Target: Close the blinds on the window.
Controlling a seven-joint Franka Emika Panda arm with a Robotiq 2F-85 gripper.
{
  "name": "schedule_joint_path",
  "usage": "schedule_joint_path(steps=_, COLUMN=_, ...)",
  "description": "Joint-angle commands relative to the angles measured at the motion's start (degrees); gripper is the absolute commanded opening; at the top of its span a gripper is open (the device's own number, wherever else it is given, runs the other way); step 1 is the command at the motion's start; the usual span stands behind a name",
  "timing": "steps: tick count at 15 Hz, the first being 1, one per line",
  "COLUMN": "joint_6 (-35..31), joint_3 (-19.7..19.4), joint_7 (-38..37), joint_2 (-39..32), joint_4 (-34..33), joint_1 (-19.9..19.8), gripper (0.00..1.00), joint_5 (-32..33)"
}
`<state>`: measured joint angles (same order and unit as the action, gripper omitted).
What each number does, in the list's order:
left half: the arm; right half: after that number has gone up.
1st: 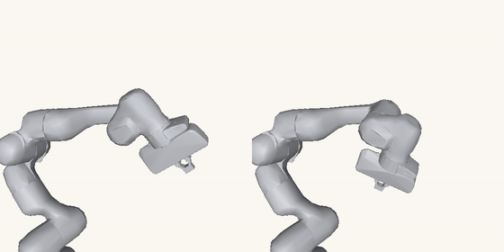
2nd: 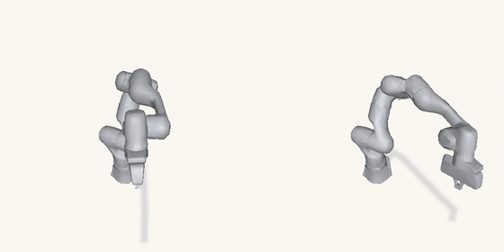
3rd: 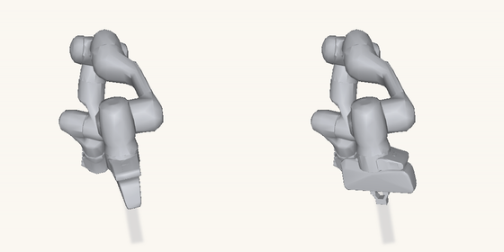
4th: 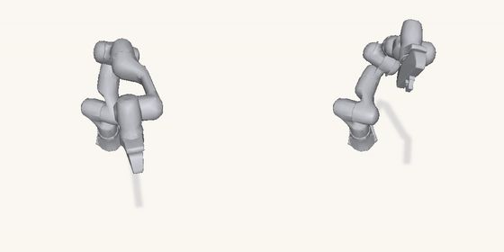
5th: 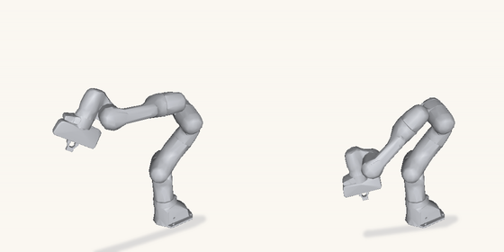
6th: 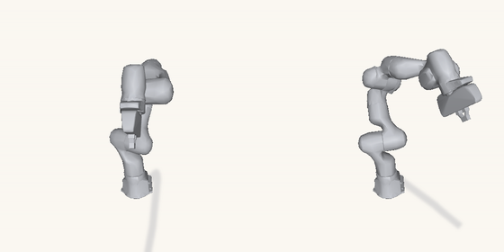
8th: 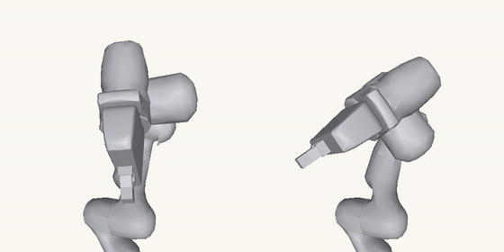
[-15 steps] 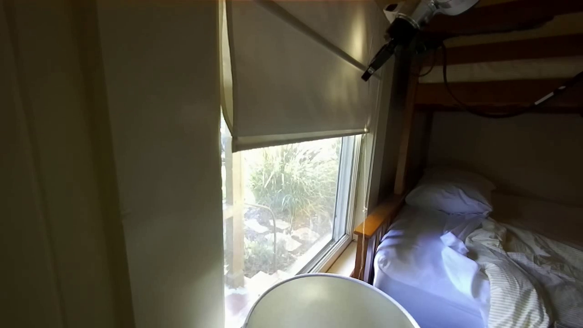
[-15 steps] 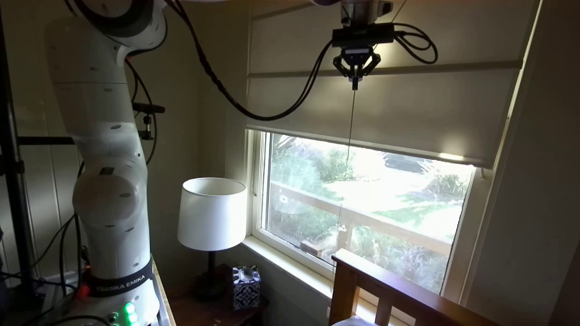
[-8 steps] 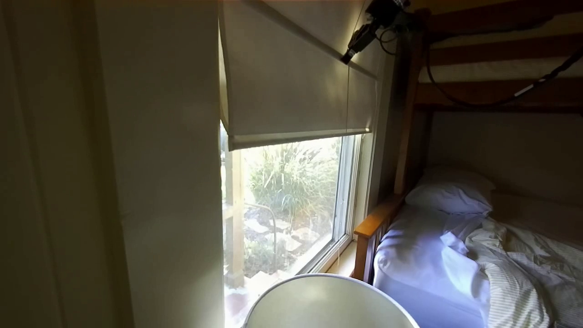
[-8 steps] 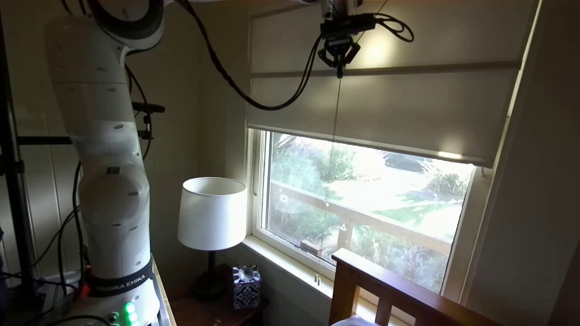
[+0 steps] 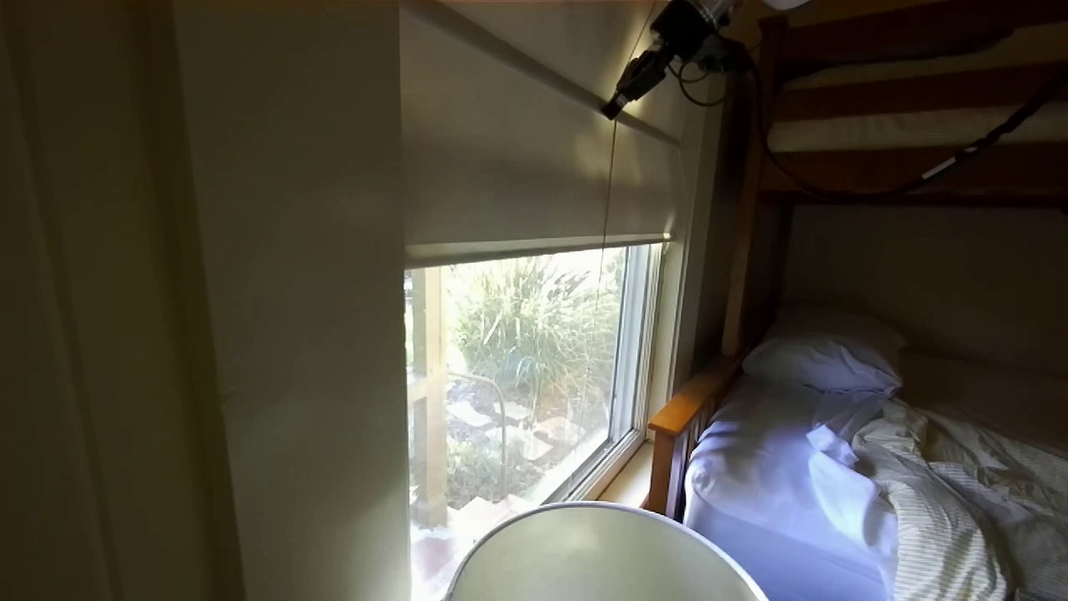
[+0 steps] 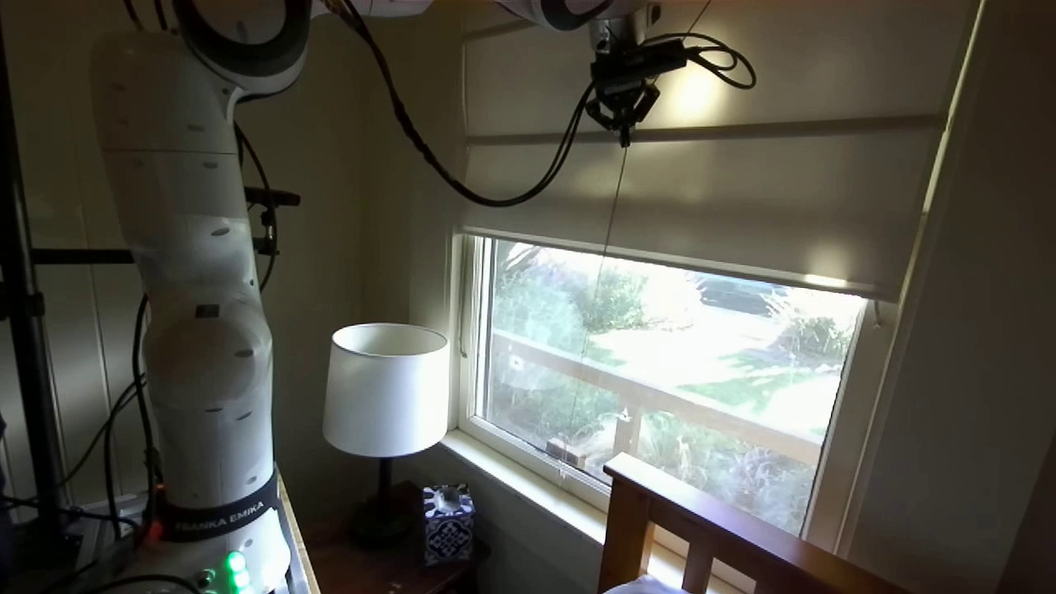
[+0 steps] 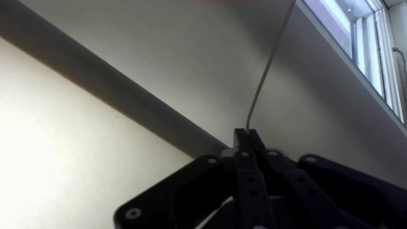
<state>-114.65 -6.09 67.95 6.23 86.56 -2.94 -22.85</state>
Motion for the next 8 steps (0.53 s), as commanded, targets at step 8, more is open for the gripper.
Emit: schedule_joint_path(steps=8, joint_6=-8.0, joint_3=0.7, joint_7=-4.4, joint_2=5.8, joint_4=4.4, joint_1=-0.9, gripper=0.0, joint_5=13.4)
